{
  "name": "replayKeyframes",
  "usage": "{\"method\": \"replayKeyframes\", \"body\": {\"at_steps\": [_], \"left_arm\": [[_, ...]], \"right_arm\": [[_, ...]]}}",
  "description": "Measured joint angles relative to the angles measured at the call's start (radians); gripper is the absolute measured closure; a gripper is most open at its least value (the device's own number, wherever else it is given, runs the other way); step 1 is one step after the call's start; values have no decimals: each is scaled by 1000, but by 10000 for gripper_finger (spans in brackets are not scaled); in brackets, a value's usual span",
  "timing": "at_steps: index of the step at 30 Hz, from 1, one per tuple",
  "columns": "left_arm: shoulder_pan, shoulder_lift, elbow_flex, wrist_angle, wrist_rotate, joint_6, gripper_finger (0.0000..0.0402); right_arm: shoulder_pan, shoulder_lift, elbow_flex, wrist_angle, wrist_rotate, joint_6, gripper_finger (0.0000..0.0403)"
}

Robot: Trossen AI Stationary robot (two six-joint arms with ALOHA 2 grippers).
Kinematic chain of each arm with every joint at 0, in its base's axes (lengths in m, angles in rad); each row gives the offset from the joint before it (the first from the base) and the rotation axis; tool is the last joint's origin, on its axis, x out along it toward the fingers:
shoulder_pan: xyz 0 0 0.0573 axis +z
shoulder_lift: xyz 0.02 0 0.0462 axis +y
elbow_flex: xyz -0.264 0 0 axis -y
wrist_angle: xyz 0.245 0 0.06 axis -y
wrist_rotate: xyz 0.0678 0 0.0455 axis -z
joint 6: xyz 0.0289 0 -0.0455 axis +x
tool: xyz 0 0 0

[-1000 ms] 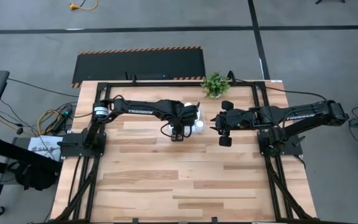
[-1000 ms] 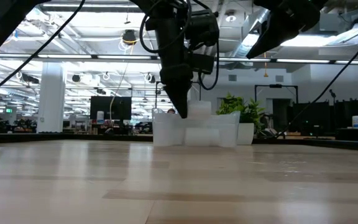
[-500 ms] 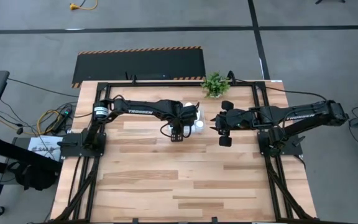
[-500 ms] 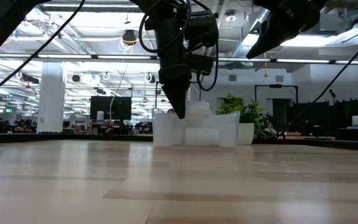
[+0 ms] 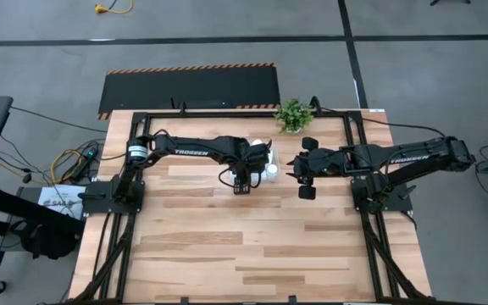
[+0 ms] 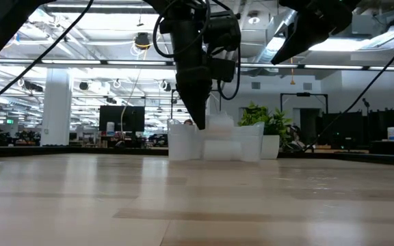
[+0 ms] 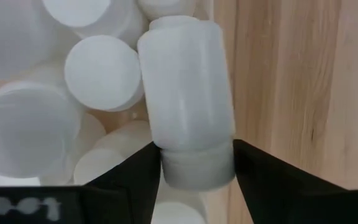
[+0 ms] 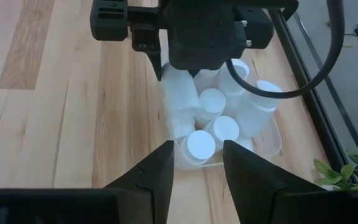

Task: Pick and place pill bottles into a basket
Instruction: Put the white medicine bottle into the transparent bin, then return to Home Position

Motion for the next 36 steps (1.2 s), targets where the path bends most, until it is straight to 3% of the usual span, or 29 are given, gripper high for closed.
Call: {"method": "replayKeyframes", "body": {"at_steps": [22, 36], "left_arm": [[0, -7, 0, -28, -4, 16, 208], [0, -8, 132, -157, -6, 65, 208]], "right_arm": [[0, 0, 0, 0, 0, 0, 272], [0, 0, 0, 0, 0, 0, 272]]}}
